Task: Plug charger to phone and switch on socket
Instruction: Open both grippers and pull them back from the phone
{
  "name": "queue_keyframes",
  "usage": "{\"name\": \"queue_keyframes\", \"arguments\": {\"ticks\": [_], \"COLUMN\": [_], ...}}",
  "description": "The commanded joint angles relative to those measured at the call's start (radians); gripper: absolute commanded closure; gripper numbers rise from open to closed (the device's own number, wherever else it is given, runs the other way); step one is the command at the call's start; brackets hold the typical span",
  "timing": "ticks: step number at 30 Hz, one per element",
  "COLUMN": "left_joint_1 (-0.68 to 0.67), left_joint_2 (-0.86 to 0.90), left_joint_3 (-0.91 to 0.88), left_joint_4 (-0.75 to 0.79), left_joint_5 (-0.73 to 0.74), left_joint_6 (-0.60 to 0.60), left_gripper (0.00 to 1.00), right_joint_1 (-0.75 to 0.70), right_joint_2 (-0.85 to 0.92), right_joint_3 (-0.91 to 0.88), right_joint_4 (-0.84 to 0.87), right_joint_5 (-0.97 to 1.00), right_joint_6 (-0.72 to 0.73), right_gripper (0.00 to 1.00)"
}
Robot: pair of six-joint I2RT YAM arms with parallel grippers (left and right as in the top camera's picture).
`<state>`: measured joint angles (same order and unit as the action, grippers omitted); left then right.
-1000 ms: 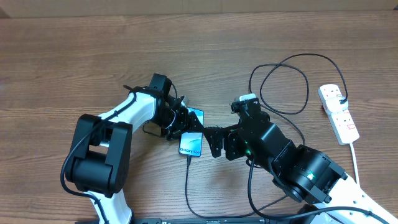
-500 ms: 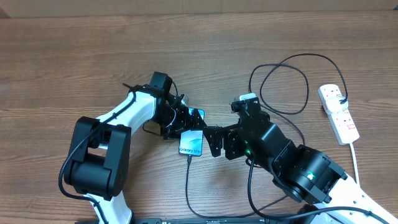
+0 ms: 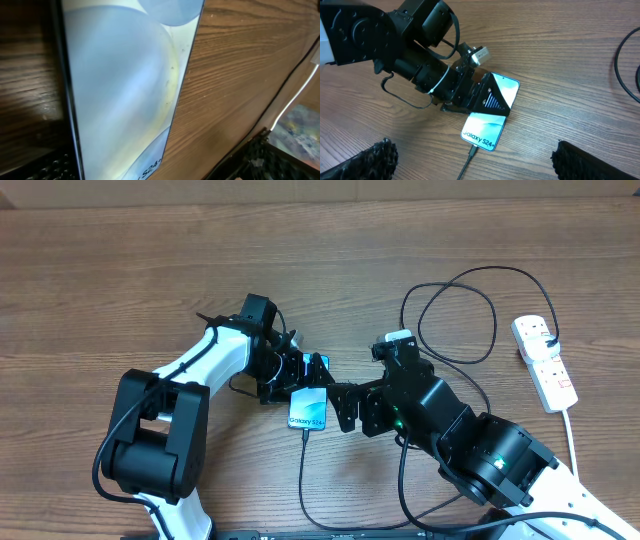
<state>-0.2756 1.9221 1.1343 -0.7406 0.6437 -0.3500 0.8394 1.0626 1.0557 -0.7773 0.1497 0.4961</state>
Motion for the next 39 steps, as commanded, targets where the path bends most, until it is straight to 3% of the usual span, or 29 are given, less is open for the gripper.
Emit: {"name": "queue_keyframes", "arguments": {"ticks": [1,10,18,24,28,33,38,39], "left_joint_1": [0.007,0.01,0.056,0.088,0.09,0.09,0.09,0.09], "left_joint_2": [0.079,0.079,0.009,-0.271,-0.551,-0.861,-1.09,-1.119], "left_joint_3": [-0.052,-0.049,0.011,0.064,0.084,0.084,0.084,0.084], "left_joint_4": [0.004,-0.032,-0.14,-0.164,-0.164,-0.18,-0.25,-0.269], "left_joint_5": [-0.332,-0.536,-0.601,-0.613,-0.677,-0.79,-0.864,-0.87], "left_joint_6": [0.005,0.001,-0.101,-0.098,-0.092,-0.092,-0.092,-0.092], "left_gripper": [0.0,0.0,0.01,0.0,0.0,0.0,0.01,0.01], "right_joint_1": [0.001,0.001,0.001,0.0,-0.027,-0.214,-0.551,-0.631], "right_joint_2": [-0.006,-0.006,0.058,0.145,0.149,0.146,0.146,0.146], "right_joint_3": [0.025,0.024,0.024,0.024,0.025,0.025,0.025,0.025], "right_joint_4": [0.009,0.082,0.15,-0.047,-0.303,-0.497,-0.477,-0.449], "right_joint_5": [0.014,0.014,0.006,0.046,0.231,0.301,0.252,0.229], "right_joint_6": [-0.007,-0.003,0.061,0.183,0.409,0.573,0.55,0.509], "right_gripper": [0.0,0.0,0.0,0.0,0.0,0.0,0.0,0.05]}}
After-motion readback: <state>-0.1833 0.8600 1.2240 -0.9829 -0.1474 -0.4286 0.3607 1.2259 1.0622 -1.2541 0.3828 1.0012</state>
